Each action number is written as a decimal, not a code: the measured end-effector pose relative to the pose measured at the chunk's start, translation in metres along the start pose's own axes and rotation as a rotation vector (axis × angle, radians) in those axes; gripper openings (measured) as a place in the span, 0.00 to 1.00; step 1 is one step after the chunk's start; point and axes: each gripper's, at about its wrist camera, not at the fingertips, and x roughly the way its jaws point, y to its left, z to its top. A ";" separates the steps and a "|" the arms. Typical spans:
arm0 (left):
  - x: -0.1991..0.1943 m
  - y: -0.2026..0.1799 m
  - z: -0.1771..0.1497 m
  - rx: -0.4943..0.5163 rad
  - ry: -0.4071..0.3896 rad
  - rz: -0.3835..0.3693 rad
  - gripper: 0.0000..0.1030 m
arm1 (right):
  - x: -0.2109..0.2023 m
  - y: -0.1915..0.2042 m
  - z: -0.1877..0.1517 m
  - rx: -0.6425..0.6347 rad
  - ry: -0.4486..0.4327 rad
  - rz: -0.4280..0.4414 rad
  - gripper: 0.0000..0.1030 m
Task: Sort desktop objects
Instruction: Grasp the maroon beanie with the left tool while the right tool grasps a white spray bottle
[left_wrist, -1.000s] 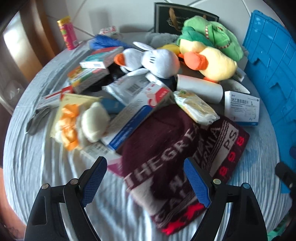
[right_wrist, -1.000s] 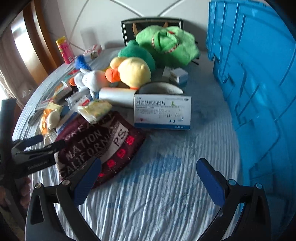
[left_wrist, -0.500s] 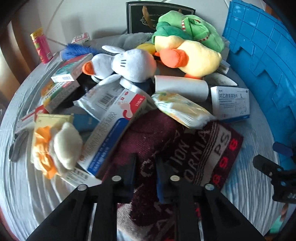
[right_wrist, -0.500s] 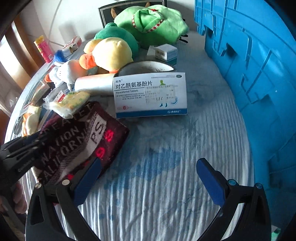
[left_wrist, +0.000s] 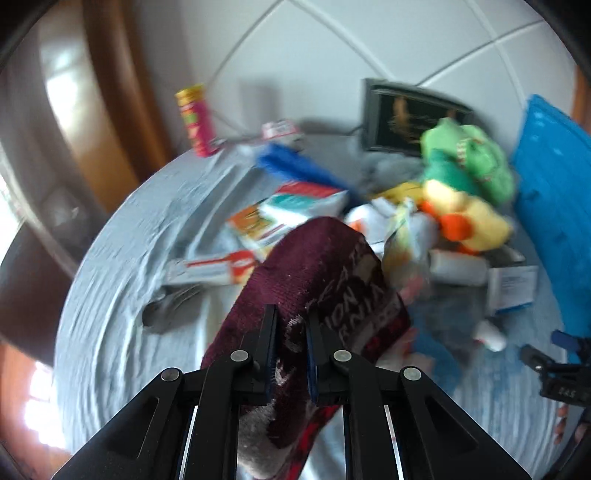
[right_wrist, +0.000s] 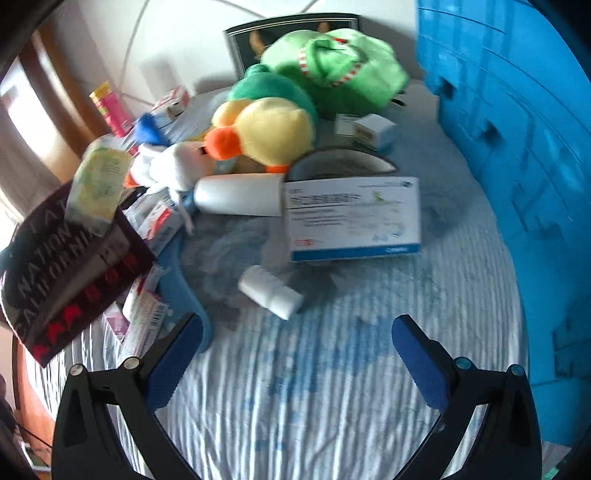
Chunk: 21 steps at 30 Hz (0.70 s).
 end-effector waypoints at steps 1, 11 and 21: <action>0.006 0.004 -0.005 -0.014 0.020 -0.001 0.13 | 0.003 0.005 0.001 -0.015 0.002 0.001 1.00; 0.046 0.014 -0.037 -0.058 0.122 0.006 0.13 | 0.041 0.024 0.009 -0.126 0.039 -0.058 0.90; 0.083 0.018 -0.038 -0.061 0.192 0.017 0.20 | 0.069 0.029 0.012 -0.216 0.101 -0.052 0.61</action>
